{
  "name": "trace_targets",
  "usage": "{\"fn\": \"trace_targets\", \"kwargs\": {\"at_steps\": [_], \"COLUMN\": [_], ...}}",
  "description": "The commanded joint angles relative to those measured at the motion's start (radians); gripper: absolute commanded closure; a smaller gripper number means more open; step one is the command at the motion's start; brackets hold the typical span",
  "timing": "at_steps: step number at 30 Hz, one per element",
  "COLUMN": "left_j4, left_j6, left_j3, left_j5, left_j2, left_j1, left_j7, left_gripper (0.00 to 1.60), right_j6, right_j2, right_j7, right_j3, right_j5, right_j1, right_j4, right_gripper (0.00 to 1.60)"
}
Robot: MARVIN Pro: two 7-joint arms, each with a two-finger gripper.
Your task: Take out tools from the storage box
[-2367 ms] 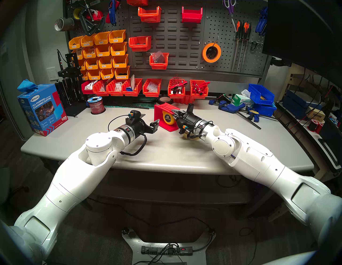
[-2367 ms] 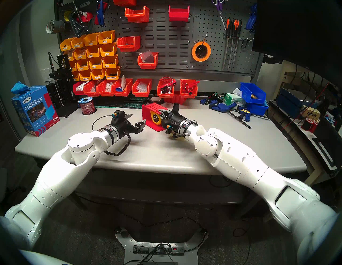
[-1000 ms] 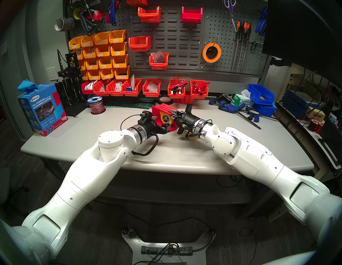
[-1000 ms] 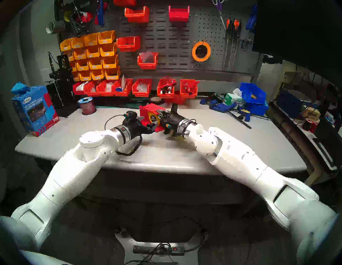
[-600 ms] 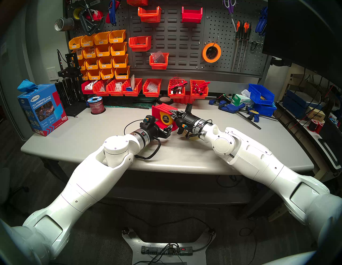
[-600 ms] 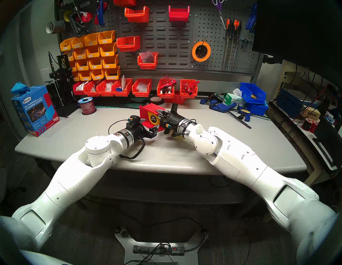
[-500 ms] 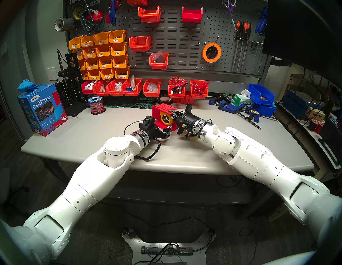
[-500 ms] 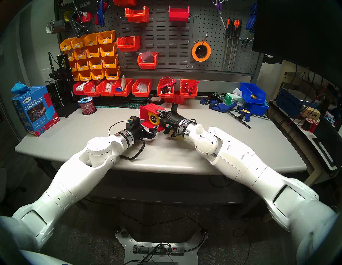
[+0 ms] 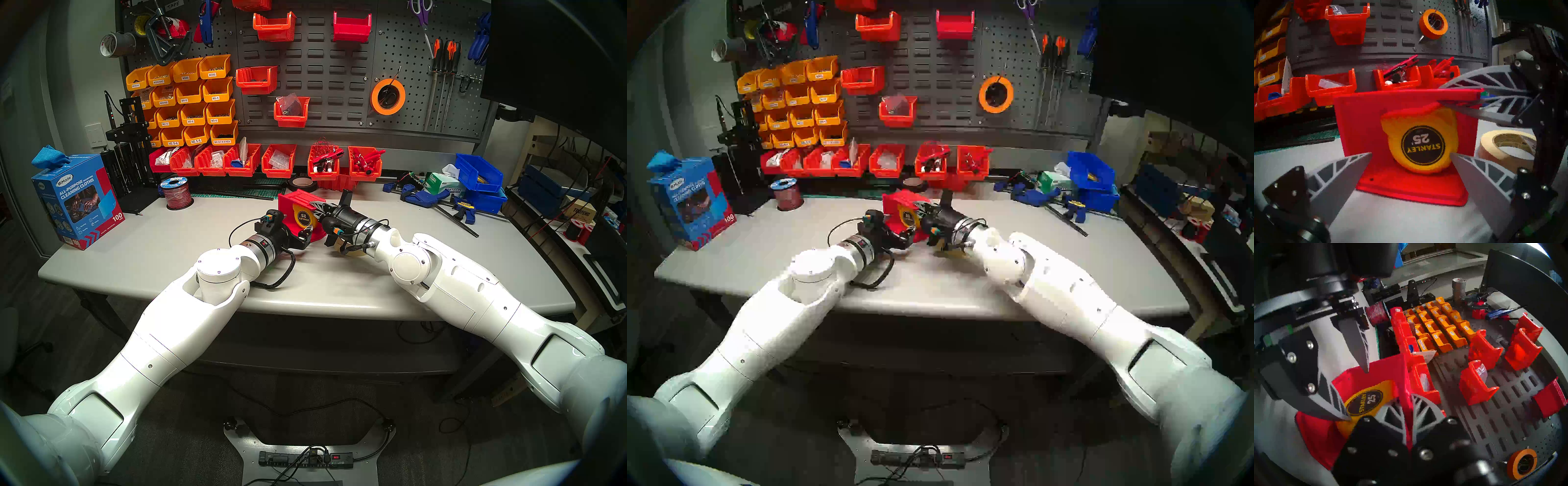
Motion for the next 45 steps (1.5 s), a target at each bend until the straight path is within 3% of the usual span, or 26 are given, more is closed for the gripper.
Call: {"fn": "trace_targets", "kwargs": {"at_steps": [1, 15, 26, 45], "left_j4": [-0.002, 0.053, 0.188, 0.219], "left_j6": [-0.003, -0.016, -0.04, -0.046], "left_j3": [-0.002, 0.003, 0.005, 0.002], "left_j5": [-0.008, 0.001, 0.018, 0.034], "left_j2": [-0.014, -0.042, -0.103, -0.118], "left_j1": [-0.027, -0.051, -0.119, -0.121], "left_j7": [-0.017, -0.04, -0.039, -0.032], "left_gripper": [0.0, 0.0, 0.0, 0.0], "right_j6": [0.001, 0.001, 0.0, 0.001], "right_j2": [-0.001, -0.001, -0.001, -0.001], "right_j7": [-0.008, -0.008, -0.008, -0.008], "right_j3": [0.011, 0.011, 0.011, 0.012], "right_j5": [-0.003, -0.003, -0.003, -0.004], "right_j1": [0.013, 0.013, 0.013, 0.012], "right_j4": [-0.011, -0.011, -0.011, -0.011], "right_gripper": [1.6, 1.6, 1.6, 1.6]}}
